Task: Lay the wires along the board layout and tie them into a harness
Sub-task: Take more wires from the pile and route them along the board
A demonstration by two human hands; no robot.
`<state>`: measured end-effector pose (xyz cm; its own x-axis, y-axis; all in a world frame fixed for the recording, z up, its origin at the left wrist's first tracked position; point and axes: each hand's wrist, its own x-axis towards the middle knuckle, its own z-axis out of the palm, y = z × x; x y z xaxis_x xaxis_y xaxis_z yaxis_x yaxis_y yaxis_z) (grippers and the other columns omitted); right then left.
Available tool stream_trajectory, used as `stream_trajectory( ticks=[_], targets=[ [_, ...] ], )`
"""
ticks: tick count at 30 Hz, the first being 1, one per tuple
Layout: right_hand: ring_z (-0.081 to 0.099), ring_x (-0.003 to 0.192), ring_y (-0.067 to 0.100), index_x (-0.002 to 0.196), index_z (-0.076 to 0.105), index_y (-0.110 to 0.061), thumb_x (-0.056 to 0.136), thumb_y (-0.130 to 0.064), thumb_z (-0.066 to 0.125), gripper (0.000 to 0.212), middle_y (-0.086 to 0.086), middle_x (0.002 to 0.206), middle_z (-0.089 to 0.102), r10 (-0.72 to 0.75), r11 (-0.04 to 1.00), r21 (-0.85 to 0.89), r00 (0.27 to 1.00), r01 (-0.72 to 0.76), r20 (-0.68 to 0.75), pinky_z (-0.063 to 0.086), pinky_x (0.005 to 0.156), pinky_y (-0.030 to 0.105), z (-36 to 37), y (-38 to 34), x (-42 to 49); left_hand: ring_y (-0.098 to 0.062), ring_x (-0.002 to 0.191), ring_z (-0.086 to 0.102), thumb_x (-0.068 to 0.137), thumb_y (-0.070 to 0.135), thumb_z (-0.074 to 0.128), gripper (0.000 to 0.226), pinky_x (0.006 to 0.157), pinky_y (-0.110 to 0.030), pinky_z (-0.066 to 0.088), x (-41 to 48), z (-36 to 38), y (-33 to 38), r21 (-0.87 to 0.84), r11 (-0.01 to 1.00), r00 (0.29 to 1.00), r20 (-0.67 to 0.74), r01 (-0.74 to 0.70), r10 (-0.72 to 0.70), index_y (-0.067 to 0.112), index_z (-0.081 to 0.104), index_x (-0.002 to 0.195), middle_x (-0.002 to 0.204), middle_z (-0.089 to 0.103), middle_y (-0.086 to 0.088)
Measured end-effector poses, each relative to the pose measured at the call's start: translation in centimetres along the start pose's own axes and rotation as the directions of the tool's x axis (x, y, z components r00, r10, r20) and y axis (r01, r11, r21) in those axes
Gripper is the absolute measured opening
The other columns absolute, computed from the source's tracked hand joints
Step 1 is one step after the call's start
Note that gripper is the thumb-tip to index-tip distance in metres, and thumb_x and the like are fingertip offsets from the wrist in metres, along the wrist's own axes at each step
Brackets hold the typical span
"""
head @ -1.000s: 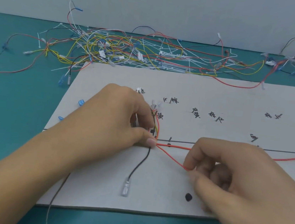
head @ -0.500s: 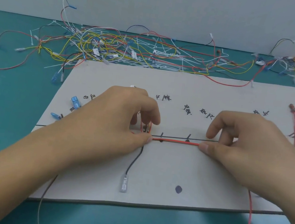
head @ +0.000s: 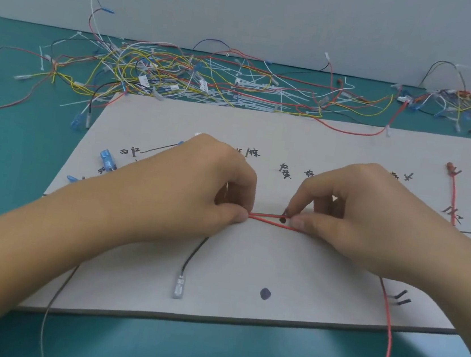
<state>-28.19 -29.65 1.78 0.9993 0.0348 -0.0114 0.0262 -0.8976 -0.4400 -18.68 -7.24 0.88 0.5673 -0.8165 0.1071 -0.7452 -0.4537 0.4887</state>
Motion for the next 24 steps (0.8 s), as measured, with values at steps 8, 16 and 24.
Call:
stream_trajectory(
  ticks=[8,16,24],
  targets=[
    [0.052,0.061,0.008,0.082,0.074,-0.036,0.089,-0.023,0.075,0.015,-0.006,0.066,0.06,-0.037,0.997,0.061,0.999,0.038,-0.008,0.042,0.053,0.025,0.4,-0.6,0.5,-0.005,0.071,0.064,0.085,0.021,0.077,0.01,0.068,-0.032,0.054,0.3,0.0,0.0,0.007,1.0,1.0,-0.004,-0.01,0.01,0.025,0.073,0.077,0.072,0.07,0.012],
    [0.049,0.063,0.005,0.082,0.073,-0.027,0.087,-0.011,0.073,0.016,-0.007,0.057,0.05,-0.048,0.998,-0.044,0.998,0.047,-0.037,0.037,0.055,0.022,1.0,-2.0,0.5,-0.004,0.069,0.062,0.084,0.018,0.078,0.011,0.062,-0.023,0.05,0.0,-0.2,-0.1,0.058,0.997,0.999,-0.023,-0.041,0.042,0.024,0.073,0.076,0.068,0.067,0.014],
    [0.049,0.072,0.003,0.077,0.064,-0.02,0.082,-0.029,0.082,0.021,-0.012,0.071,0.053,-0.09,0.995,0.027,0.994,0.091,-0.057,0.042,0.059,0.028,3.2,-6.8,3.1,-0.008,0.067,0.063,0.074,0.025,0.073,0.006,0.059,-0.016,0.043,-5.1,-2.4,-3.7,0.092,0.995,0.991,-0.132,0.026,-0.014,0.03,0.072,0.071,0.067,0.067,0.016]
  ],
)
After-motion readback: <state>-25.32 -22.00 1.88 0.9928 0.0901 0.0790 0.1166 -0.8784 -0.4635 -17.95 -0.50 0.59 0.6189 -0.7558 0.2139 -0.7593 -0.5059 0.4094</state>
